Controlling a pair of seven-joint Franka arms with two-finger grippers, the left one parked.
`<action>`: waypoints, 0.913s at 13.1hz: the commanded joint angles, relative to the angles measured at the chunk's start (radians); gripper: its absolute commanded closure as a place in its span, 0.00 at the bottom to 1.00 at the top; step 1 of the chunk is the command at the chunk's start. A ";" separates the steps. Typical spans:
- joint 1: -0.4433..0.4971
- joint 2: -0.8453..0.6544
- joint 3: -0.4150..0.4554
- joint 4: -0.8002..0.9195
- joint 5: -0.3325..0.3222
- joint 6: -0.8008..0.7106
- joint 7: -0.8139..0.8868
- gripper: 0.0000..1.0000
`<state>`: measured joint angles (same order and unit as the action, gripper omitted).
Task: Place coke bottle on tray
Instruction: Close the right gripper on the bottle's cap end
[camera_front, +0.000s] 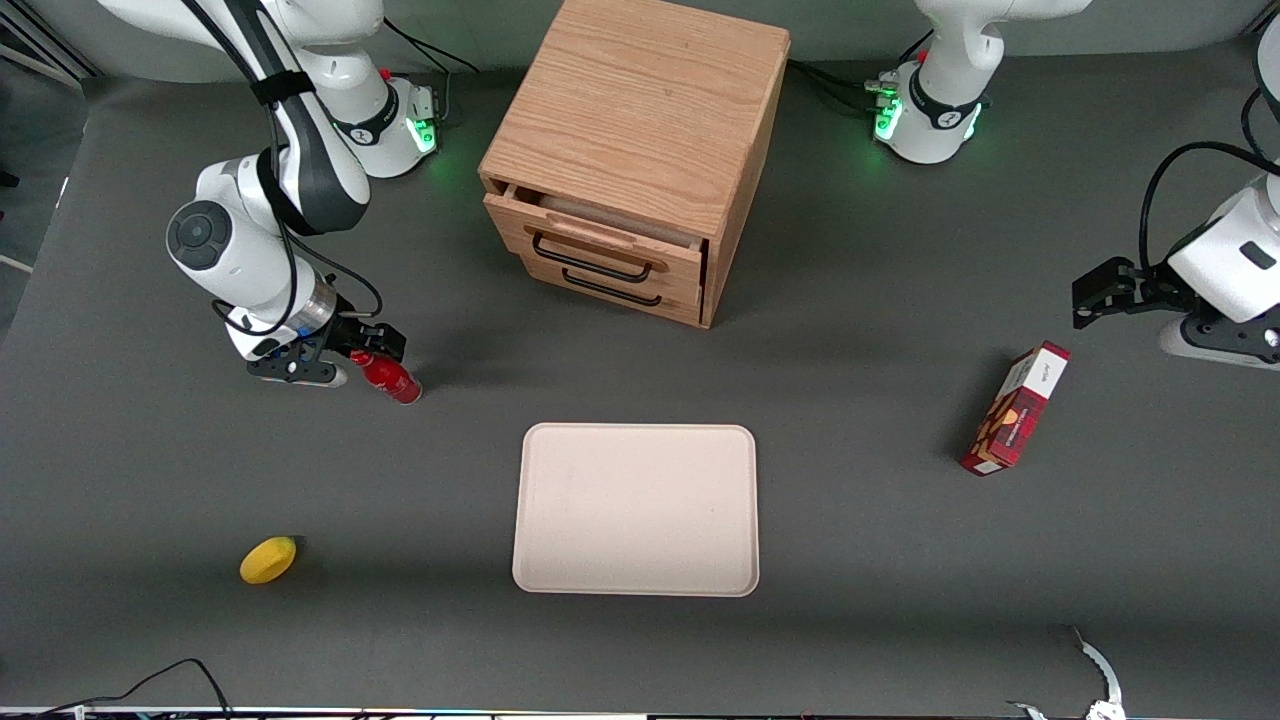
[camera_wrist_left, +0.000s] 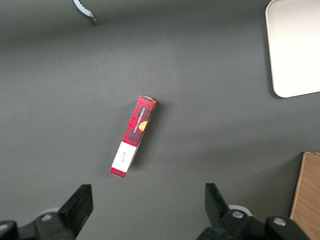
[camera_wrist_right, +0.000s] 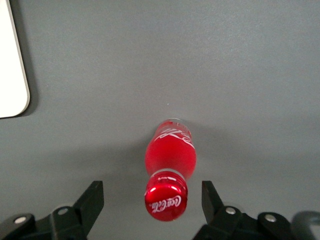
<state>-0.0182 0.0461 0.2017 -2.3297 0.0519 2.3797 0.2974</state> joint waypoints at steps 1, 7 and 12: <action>-0.003 -0.026 0.001 -0.025 -0.027 0.018 0.011 0.85; 0.001 -0.041 0.001 -0.010 -0.027 0.007 0.011 1.00; 0.000 -0.077 0.001 0.299 -0.027 -0.360 0.006 1.00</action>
<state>-0.0189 -0.0100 0.2013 -2.1987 0.0399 2.1982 0.2973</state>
